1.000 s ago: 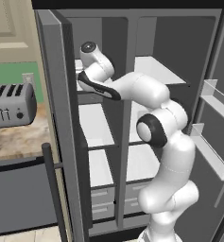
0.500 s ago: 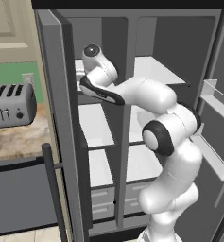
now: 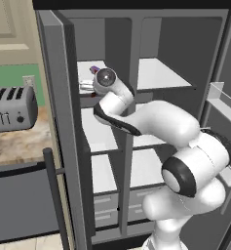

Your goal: Pick up the frozen chicken drumstick from the freezer, place it on any shelf in the fridge, and close the fridge and freezer doors when done.

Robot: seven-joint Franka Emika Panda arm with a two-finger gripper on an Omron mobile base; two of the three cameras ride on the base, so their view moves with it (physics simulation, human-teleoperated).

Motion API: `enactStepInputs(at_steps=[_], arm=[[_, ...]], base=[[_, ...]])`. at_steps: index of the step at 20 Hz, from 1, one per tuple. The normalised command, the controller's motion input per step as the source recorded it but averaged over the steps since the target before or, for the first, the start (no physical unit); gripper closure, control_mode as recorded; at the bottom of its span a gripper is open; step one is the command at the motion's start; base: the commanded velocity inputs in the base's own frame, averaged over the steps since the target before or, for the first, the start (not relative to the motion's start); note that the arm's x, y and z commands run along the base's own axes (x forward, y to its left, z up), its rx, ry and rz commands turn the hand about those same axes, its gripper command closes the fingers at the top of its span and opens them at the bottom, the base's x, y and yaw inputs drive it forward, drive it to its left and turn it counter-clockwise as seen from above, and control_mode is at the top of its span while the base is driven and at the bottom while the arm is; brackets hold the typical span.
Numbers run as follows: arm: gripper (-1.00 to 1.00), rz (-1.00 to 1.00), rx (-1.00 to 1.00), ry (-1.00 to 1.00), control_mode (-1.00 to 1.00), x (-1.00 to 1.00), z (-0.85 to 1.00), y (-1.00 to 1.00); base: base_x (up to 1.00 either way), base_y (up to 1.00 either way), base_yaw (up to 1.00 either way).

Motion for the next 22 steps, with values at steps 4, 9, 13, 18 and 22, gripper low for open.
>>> enactStepInputs(at_steps=[4,9,13,18,22], arm=[[1.00,0.00,0.00,0.00,-1.00,-0.90,0.31,-0.27],[1.00,0.00,0.00,0.00,-1.00,-0.93,0.88,-0.21],[1.00,0.00,0.00,0.06,-1.00,-0.89,0.88,-0.15],[1.00,0.01,0.00,0.04,-1.00,-0.99,0.27,-0.40],[1.00,0.00,0.05,0.00,-1.00,-0.97,0.00,-0.89]], base=[[0.00,0.00,0.00],[0.00,0.00,0.00],[0.00,0.00,0.00],[0.00,0.00,0.00],[0.00,0.00,0.00]])
